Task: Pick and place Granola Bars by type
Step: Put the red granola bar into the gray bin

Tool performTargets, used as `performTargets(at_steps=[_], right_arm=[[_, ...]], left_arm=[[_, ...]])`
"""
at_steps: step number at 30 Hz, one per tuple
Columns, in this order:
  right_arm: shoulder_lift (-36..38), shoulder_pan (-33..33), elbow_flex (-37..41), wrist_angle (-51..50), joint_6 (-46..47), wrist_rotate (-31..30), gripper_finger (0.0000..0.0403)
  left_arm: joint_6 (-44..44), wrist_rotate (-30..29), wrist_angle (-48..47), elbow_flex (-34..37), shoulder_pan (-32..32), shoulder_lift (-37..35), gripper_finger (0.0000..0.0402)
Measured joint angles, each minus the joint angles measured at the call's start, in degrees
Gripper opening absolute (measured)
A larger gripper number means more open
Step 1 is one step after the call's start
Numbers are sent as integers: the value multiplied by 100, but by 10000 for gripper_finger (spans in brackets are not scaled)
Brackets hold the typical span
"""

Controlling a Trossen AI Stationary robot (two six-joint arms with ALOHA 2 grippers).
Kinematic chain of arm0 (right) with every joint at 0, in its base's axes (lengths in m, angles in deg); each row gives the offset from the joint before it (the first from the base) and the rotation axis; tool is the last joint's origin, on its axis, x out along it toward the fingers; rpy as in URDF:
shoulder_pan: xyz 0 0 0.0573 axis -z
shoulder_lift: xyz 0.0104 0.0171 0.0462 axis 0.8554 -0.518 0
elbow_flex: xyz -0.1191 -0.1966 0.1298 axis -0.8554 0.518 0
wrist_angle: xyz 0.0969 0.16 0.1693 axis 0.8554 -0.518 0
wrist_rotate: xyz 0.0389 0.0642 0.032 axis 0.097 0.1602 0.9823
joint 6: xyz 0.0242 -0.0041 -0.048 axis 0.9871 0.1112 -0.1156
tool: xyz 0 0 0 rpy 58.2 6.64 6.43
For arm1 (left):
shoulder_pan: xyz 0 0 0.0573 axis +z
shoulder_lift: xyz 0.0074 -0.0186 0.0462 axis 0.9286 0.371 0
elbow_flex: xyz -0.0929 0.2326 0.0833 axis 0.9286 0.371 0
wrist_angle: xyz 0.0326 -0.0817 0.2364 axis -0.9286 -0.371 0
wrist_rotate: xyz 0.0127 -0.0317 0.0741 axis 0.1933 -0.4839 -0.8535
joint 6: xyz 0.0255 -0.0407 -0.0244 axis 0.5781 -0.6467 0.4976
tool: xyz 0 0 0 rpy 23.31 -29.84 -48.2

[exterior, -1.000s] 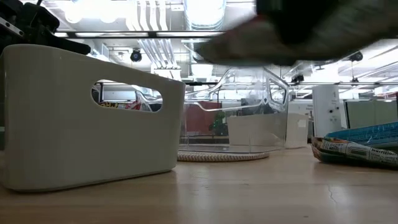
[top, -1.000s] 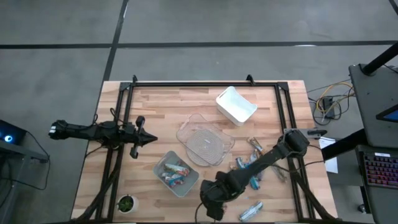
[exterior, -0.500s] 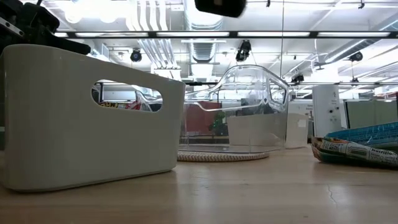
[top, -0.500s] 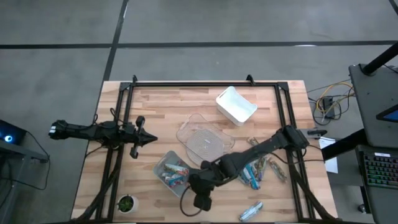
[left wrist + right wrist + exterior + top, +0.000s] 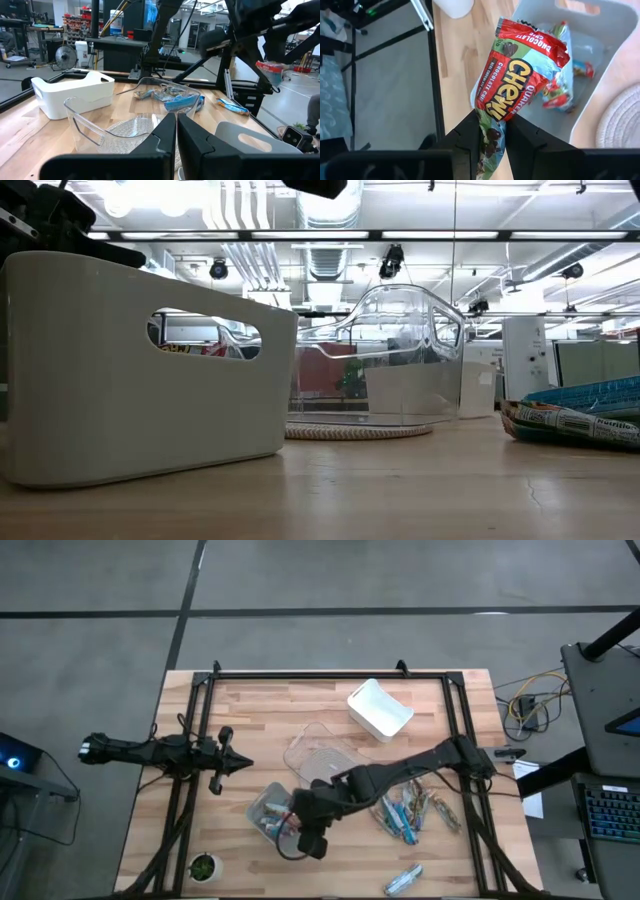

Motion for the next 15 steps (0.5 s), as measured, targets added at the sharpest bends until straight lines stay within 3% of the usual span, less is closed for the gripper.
performTargets(at_steps=[15], right_arm=[[-343,137,37,772,-556,23,68]], left_arm=[[0,-2,0,0,-2,0,0]])
